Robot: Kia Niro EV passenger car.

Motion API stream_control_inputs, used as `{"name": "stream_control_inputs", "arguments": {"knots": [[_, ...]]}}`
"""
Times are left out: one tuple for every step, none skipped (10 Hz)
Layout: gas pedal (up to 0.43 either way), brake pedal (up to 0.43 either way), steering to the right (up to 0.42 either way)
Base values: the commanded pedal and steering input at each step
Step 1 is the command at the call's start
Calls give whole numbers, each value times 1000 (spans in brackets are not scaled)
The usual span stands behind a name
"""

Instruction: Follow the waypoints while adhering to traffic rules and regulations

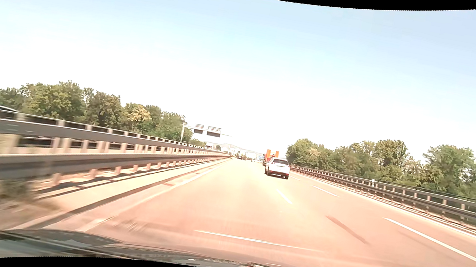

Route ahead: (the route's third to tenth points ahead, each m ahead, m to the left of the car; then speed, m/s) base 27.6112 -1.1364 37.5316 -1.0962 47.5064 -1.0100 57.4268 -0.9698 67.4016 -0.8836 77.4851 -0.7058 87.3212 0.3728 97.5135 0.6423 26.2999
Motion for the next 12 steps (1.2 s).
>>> {"name": "stream_control_inputs", "arguments": {"knots": [[260,0,-3],[248,0,-2],[248,0,-2],[248,0,-2],[248,0,-2],[248,0,-2],[248,0,-2],[228,0,-2],[220,0,-2],[220,0,-2],[220,0,-2],[220,0,-2]]}}
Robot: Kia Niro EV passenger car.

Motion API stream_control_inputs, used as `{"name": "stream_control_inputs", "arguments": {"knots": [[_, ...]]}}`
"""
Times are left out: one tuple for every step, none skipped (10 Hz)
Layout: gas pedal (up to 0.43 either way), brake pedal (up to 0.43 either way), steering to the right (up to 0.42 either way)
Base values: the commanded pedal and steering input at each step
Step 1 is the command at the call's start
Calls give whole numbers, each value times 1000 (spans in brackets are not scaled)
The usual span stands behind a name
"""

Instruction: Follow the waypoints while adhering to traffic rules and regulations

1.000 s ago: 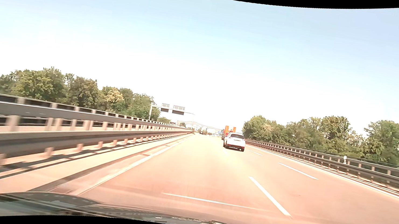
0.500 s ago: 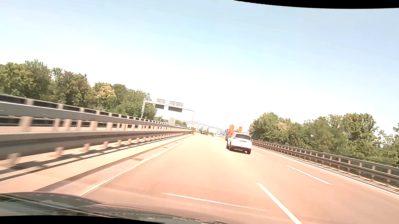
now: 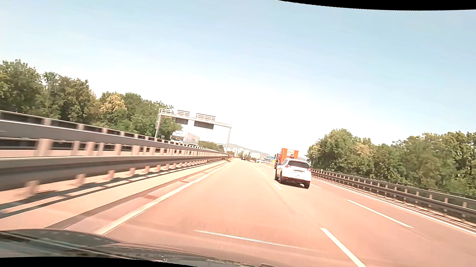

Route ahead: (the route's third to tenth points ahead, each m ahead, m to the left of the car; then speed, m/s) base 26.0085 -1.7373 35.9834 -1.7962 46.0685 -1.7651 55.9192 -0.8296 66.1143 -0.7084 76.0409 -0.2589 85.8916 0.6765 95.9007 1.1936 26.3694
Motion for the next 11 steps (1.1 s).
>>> {"name": "stream_control_inputs", "arguments": {"knots": [[220,0,-2],[220,0,-2],[220,0,-1],[209,0,-2],[209,0,-2],[209,0,-2],[209,0,-2],[209,0,-2],[209,0,-1],[209,0,0],[209,0,0]]}}
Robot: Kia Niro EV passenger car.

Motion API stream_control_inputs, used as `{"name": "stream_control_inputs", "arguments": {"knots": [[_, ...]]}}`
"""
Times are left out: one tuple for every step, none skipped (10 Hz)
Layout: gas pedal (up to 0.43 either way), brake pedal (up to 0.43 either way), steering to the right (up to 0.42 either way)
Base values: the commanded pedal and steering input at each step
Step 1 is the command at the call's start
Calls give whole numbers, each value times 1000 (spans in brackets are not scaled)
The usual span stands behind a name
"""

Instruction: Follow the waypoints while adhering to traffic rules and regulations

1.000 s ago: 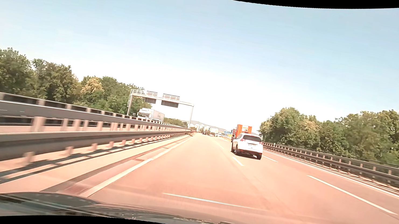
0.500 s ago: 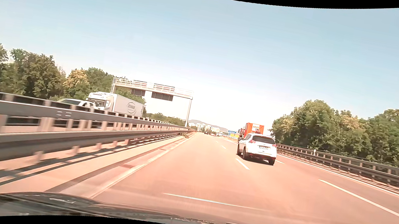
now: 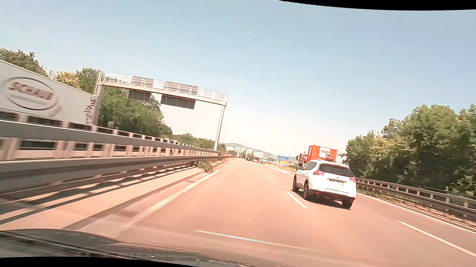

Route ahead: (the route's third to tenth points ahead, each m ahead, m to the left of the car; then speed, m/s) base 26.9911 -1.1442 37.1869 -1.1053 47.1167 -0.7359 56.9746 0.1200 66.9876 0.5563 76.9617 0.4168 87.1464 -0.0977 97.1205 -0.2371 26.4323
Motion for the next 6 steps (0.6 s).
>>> {"name": "stream_control_inputs", "arguments": {"knots": [[209,0,0],[209,0,0],[209,0,0],[209,0,0],[209,0,0],[197,0,0]]}}
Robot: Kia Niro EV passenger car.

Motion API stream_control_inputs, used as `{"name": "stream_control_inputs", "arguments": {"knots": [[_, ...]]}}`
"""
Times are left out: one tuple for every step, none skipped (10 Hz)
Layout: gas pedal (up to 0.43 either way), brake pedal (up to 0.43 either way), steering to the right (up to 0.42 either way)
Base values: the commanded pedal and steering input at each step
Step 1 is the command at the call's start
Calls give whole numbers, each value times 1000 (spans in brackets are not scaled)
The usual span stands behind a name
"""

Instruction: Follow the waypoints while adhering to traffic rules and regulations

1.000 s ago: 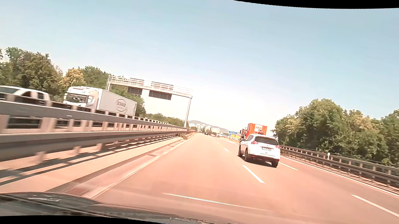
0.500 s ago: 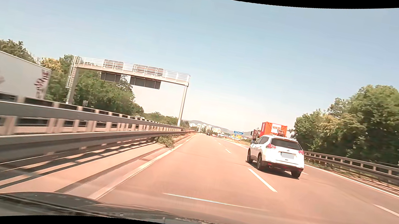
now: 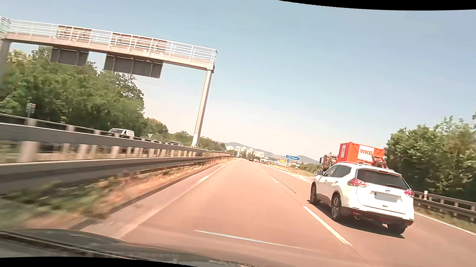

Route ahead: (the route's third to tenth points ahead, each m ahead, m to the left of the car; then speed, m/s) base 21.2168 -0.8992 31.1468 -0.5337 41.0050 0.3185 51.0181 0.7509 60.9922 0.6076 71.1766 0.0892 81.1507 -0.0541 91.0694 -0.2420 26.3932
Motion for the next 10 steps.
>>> {"name": "stream_control_inputs", "arguments": {"knots": [[197,0,1],[197,0,1],[197,0,1],[197,0,1],[197,0,1],[197,0,1],[197,0,1],[197,0,0],[189,0,0],[189,0,1]]}}
